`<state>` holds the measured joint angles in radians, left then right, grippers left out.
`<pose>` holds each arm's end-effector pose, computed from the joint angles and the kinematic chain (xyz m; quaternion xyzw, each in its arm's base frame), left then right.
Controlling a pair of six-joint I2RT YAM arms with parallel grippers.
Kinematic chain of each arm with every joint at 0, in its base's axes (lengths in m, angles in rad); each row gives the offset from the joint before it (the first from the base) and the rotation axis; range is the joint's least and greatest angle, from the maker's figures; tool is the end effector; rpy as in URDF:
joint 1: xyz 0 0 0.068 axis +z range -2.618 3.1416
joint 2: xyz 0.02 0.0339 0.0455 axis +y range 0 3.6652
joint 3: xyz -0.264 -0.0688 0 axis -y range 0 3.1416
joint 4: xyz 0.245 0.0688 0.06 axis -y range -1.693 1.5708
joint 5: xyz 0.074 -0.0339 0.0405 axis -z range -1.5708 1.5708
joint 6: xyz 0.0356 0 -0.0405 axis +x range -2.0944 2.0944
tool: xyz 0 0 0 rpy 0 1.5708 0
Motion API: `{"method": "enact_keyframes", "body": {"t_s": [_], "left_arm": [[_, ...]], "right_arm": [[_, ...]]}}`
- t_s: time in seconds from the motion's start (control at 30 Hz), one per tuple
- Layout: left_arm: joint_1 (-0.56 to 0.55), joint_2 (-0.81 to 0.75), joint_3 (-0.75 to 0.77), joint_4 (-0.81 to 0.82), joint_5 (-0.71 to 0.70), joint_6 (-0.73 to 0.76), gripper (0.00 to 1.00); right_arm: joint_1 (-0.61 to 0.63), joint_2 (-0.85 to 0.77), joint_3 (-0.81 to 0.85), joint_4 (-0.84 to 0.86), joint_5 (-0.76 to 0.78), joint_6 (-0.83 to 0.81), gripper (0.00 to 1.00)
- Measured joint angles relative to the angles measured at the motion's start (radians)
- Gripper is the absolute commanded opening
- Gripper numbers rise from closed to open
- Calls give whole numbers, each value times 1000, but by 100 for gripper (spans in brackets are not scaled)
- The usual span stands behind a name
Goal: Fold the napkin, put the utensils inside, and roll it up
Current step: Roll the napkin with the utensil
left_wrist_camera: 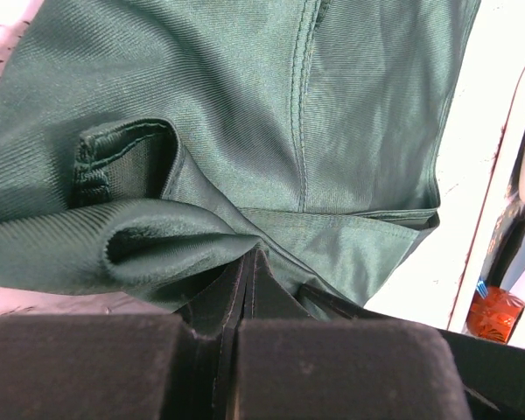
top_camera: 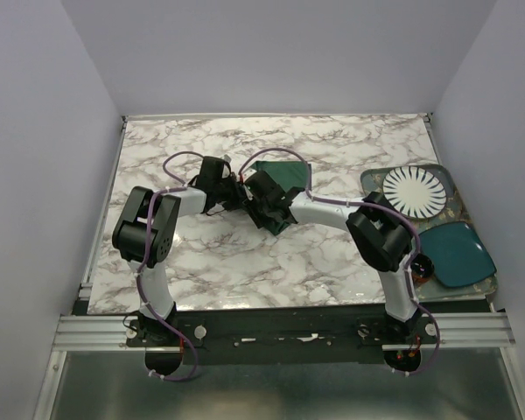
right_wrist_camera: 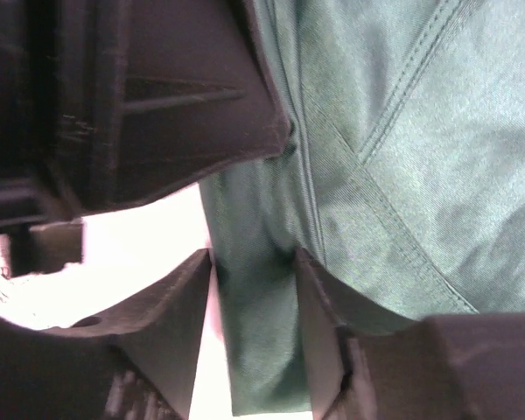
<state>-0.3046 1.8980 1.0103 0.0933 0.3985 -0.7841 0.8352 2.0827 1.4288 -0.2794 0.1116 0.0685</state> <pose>0.3592 -0.1274 0.1351 -0.1427 0.8991 -0.3489 0.2225 0.3018 0.3276 0.1544 -0.3384 0.8859 0.0890 0.3046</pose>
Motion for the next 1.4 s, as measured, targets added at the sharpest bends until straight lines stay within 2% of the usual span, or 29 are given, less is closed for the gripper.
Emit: {"method": "enact_keyframes", "body": {"t_s": [0.07, 0.17, 0.27, 0.4, 0.43, 0.57, 0.6, 0.73, 0.87, 1.0, 1.07, 1.1, 1.23, 1.3, 1.4], "left_arm": [[2, 0, -5, 7, 3, -4, 0], [4, 0, -7, 12, 7, -7, 0], [10, -2, -9, 13, 9, -7, 0], [19, -7, -16, 14, 12, -8, 0], [21, -10, -19, 15, 12, -10, 2], [29, -25, -37, 23, 15, -13, 21], [35, -36, -44, 21, 16, -13, 30], [69, -115, -65, -33, 21, 1, 41], [97, -234, -65, -105, 19, 26, 45], [96, -377, -81, -146, 16, 38, 58], [93, -439, -111, -152, 6, 39, 58], [92, -464, -129, -163, -6, 34, 54], [75, -532, -228, -211, -59, 5, 55], [59, -535, -259, -239, -89, -15, 56], [23, -519, -267, -272, -121, -48, 63]], "right_arm": [[14, -1, -11, 18, 28, 2, 54], [17, -1, -16, 28, 48, 5, 47], [21, 3, -16, 37, 64, 4, 36], [28, 14, -15, 54, 84, 1, 15], [30, 18, -15, 56, 86, -4, 13], [32, 10, -21, 64, 80, -19, 4], [31, 3, -27, 71, 68, -24, 1], [19, -13, -42, 96, -5, -29, 1], [-14, -18, -42, 95, -146, -18, 1], [-70, -15, -51, 99, -389, 26, 0], [-95, -8, -56, 102, -484, 45, 0], [-118, 0, -56, 103, -550, 59, 0], [-192, 48, -56, 112, -791, 118, 0], [-212, 63, -58, 114, -864, 143, 1], [-241, 91, -69, 117, -979, 185, 1]]}}
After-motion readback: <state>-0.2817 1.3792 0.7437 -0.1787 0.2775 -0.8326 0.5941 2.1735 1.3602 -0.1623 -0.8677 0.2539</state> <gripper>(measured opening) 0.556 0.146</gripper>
